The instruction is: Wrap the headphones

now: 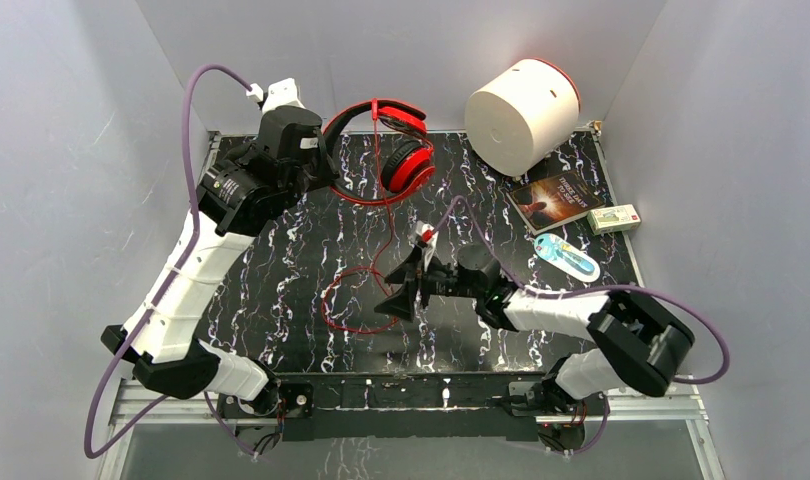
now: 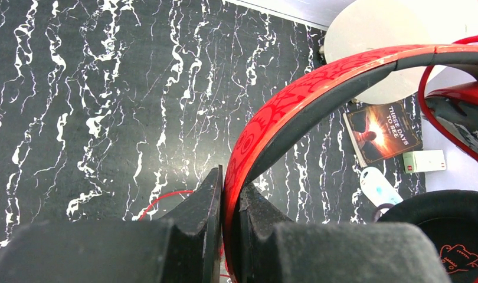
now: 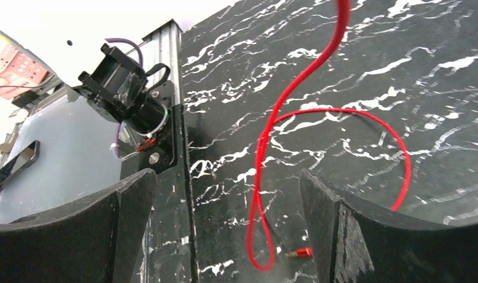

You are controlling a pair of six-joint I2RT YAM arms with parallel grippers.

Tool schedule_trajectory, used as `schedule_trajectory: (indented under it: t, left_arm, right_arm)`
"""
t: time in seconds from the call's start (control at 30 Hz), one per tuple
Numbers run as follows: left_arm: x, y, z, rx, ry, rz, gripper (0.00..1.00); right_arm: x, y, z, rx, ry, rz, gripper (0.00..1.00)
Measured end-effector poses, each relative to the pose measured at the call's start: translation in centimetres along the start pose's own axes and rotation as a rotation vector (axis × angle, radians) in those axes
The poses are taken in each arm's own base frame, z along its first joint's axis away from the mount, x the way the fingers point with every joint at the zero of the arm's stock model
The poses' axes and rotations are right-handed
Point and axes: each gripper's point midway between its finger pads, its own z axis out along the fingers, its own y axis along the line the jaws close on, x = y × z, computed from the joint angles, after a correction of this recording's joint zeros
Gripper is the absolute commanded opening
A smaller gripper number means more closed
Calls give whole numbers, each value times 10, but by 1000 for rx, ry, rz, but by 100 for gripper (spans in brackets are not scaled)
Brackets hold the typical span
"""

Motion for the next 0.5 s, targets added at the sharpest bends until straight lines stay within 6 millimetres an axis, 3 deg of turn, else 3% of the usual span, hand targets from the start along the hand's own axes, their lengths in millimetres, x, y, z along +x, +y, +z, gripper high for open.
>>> schedule_trajectory:
  t: [0.2,0.5]
  left_arm:
    - [1,-3,0,15,8,-11,0]
    - [3,-6,-1,29,17,-17,0]
  right_arm:
    - [22,-5,14,4,11,27,91]
    - [45,-20,24,19,-5,78,72]
